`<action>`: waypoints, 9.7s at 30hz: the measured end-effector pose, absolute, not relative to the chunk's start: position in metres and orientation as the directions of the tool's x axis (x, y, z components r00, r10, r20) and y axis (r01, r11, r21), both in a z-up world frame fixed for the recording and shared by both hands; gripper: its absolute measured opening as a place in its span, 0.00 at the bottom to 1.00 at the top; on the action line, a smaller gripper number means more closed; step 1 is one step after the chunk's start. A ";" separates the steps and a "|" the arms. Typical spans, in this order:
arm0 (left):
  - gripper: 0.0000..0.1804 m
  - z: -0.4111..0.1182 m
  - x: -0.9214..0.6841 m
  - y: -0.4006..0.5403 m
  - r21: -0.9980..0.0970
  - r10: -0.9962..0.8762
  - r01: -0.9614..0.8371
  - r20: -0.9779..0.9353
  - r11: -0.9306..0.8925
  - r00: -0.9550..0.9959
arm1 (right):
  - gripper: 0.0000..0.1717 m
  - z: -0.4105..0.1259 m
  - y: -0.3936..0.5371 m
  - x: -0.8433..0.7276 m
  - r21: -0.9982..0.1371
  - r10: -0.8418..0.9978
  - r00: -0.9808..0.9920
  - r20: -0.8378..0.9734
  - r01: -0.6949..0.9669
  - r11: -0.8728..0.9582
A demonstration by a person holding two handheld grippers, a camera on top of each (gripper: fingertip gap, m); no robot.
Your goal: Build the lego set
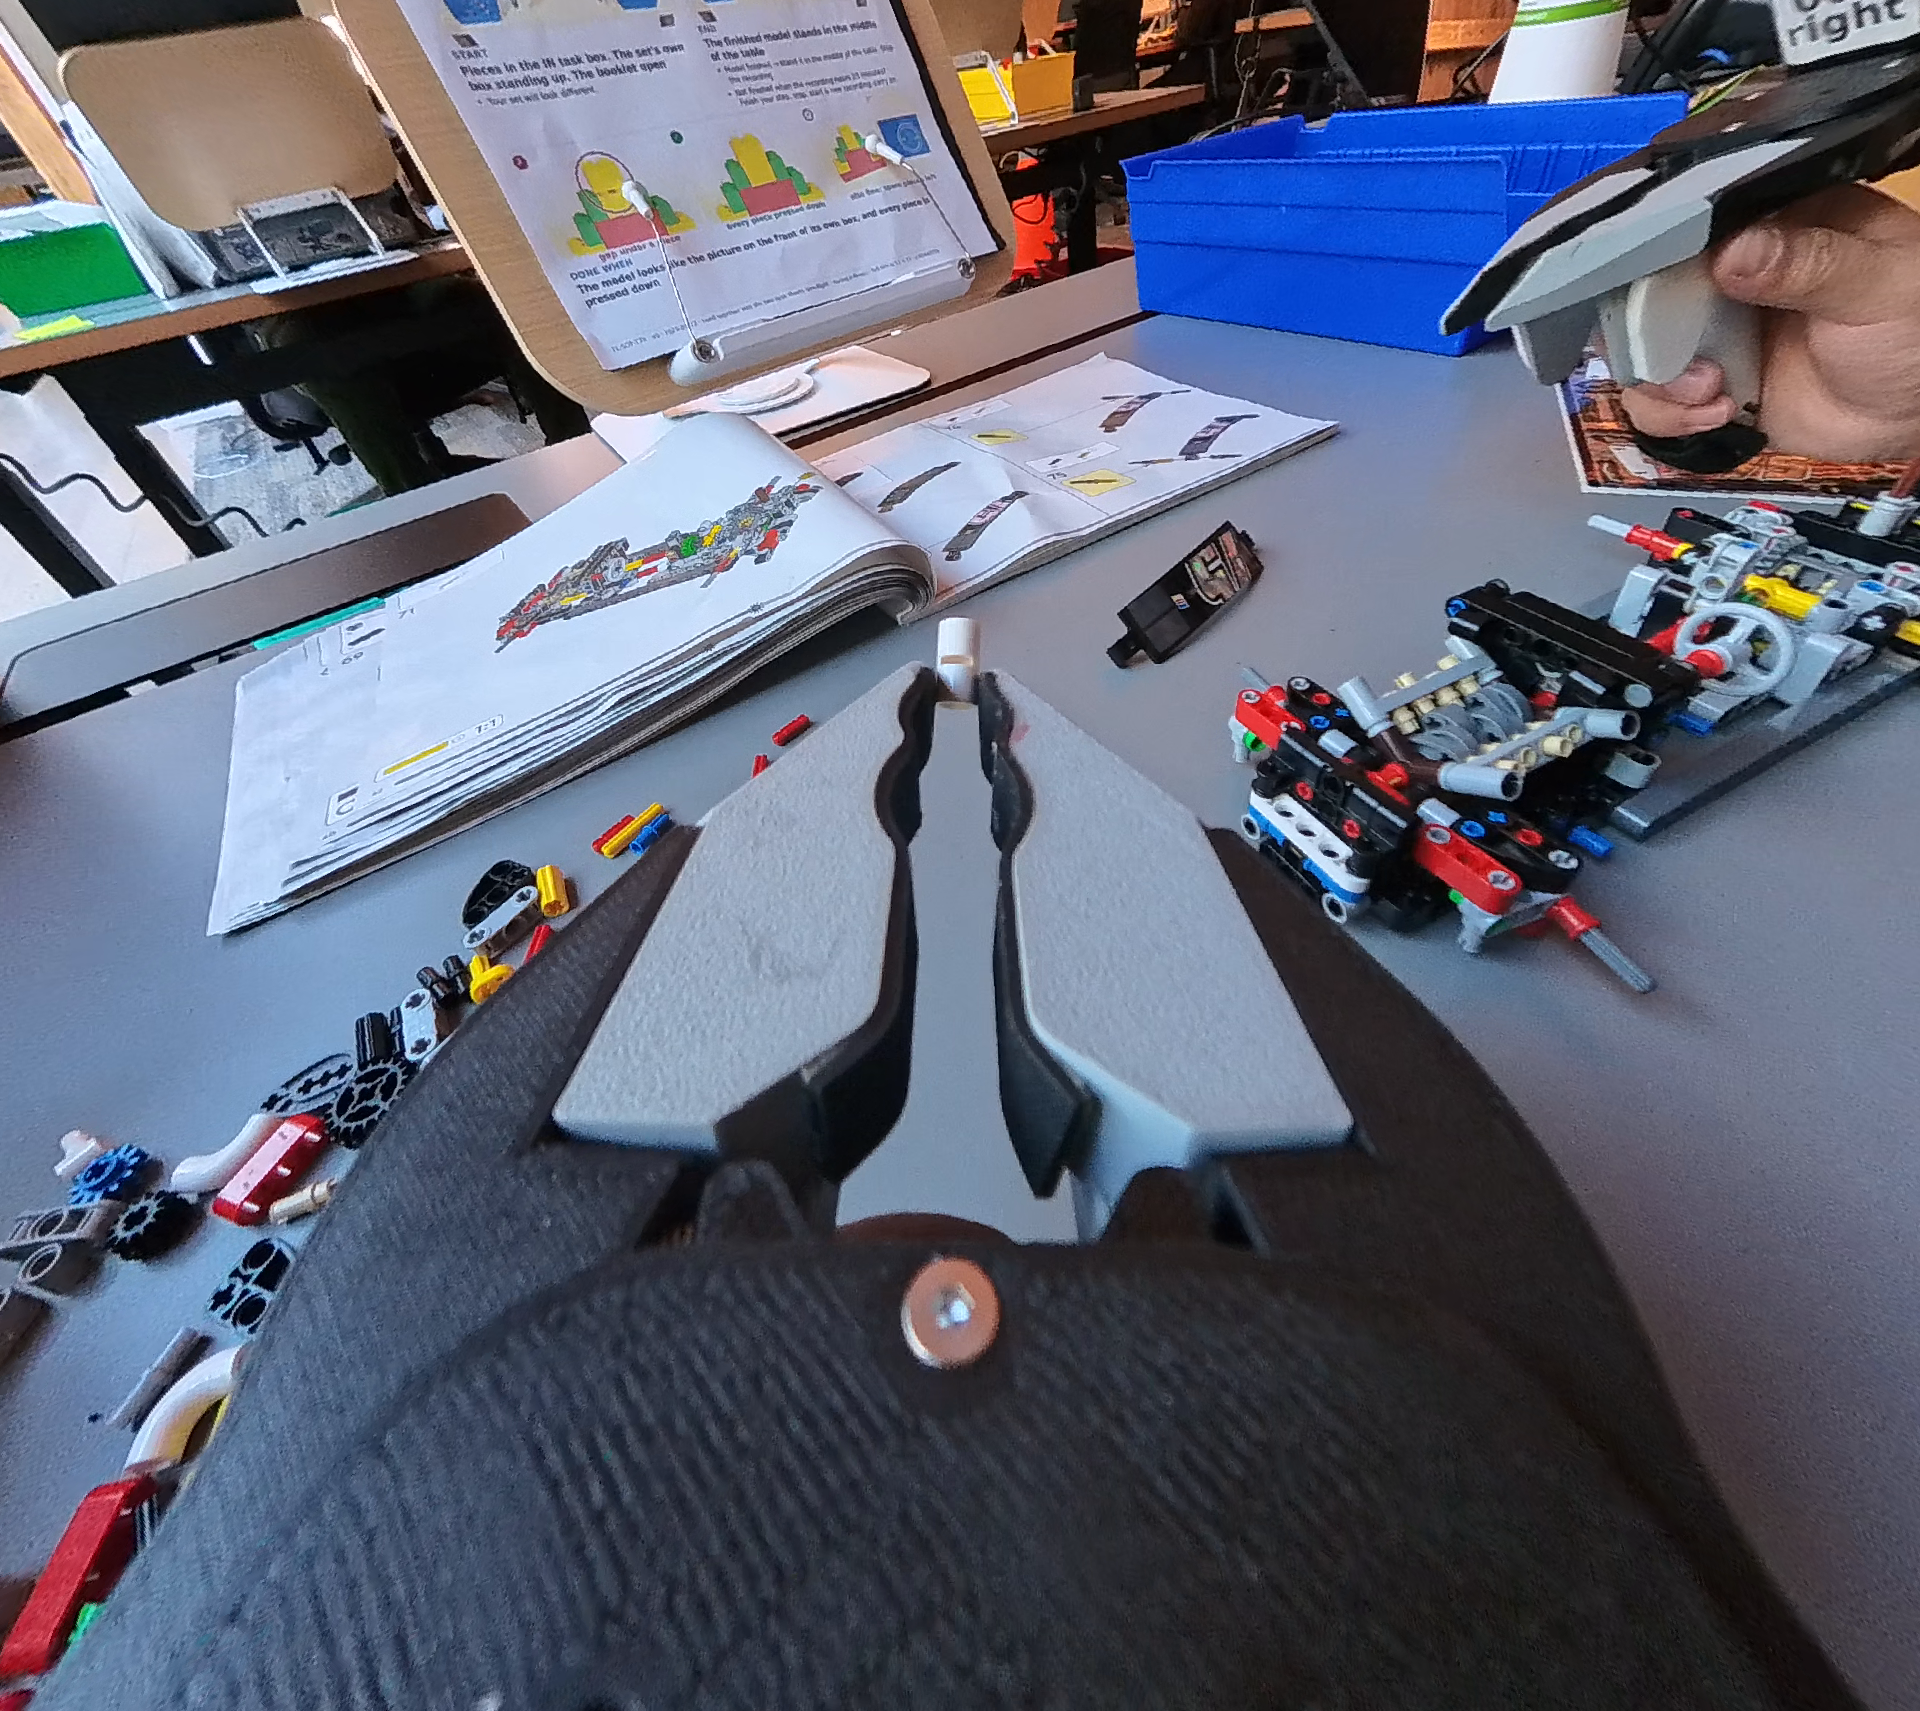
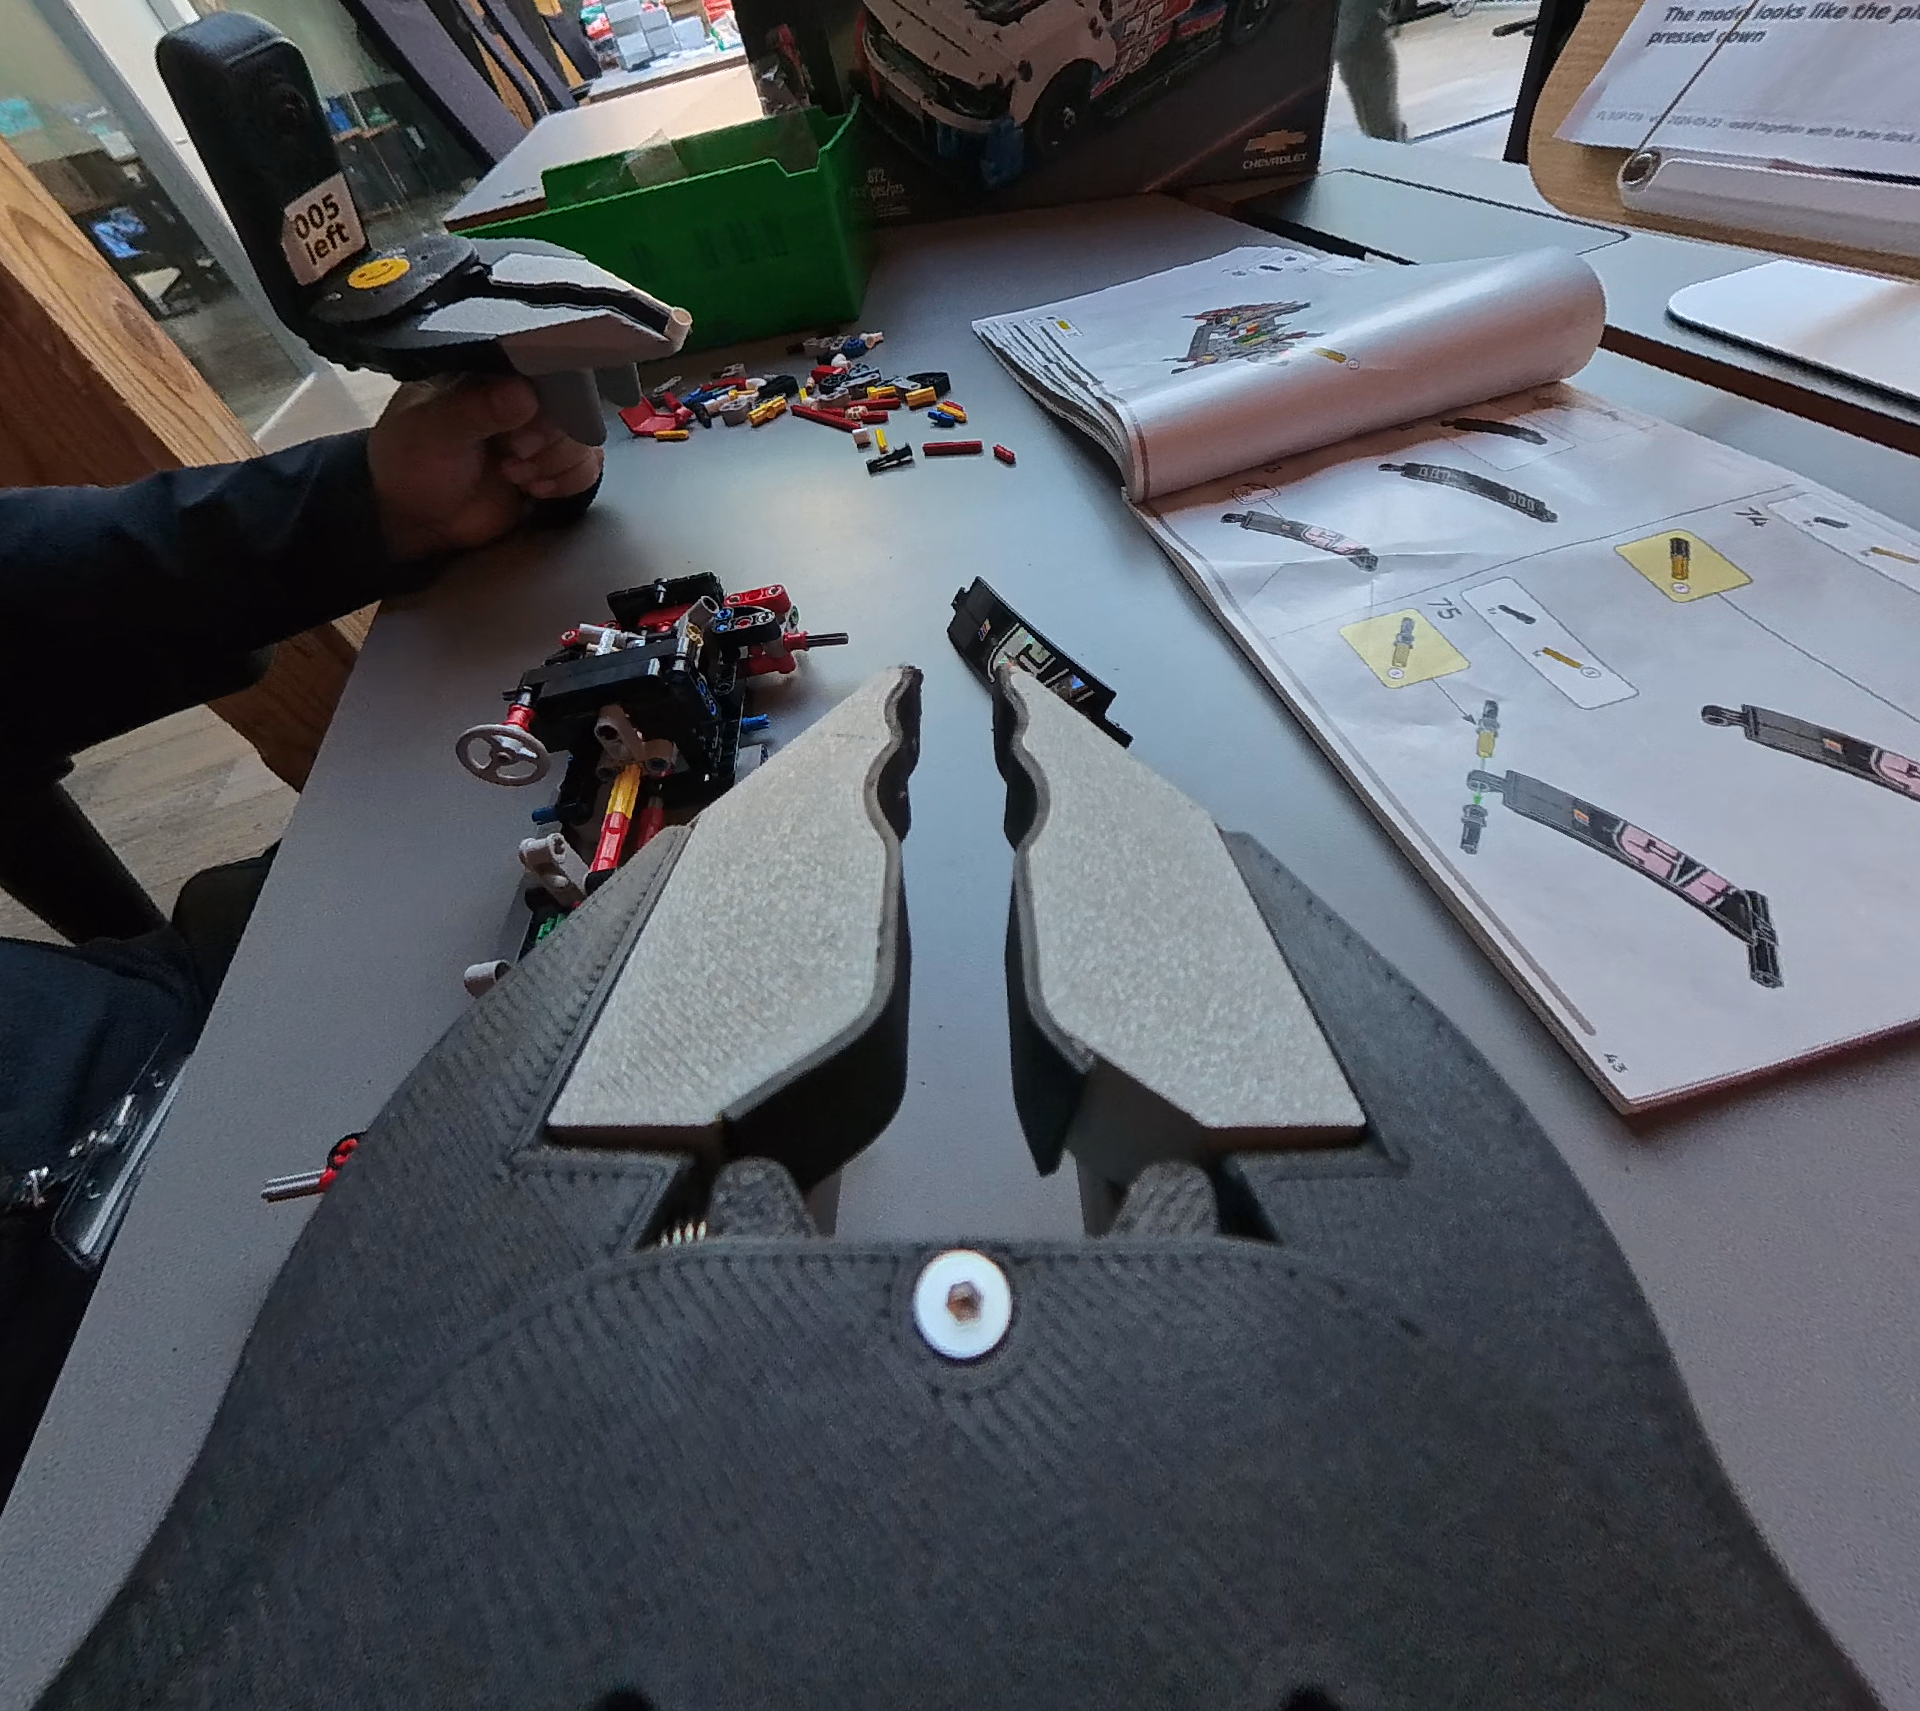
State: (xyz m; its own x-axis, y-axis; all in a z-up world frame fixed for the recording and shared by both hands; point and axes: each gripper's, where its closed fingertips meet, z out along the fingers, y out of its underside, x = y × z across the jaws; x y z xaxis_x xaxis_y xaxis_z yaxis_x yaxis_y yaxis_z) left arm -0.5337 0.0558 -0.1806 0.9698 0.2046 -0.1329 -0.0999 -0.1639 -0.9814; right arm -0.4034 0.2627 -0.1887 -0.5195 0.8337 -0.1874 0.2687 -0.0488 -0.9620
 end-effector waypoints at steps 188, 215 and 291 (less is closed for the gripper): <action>0.22 -0.268 -0.502 0.195 -0.745 -0.181 -0.039 0.110 -0.666 0.977 | 0.10 -0.225 0.268 -0.412 -0.905 0.878 -0.451 -0.160 0.422 0.052; 0.00 -0.250 -0.470 0.183 -0.807 -0.359 -0.051 0.204 -0.588 0.911 | 0.09 -0.223 0.270 -0.412 -0.906 0.875 -0.448 -0.183 0.423 0.027; 0.26 -0.232 -0.523 0.206 -0.803 -0.083 -0.023 0.033 -0.595 0.996 | 0.18 -0.266 0.354 -0.424 -0.736 0.949 -0.020 -0.315 0.636 -0.231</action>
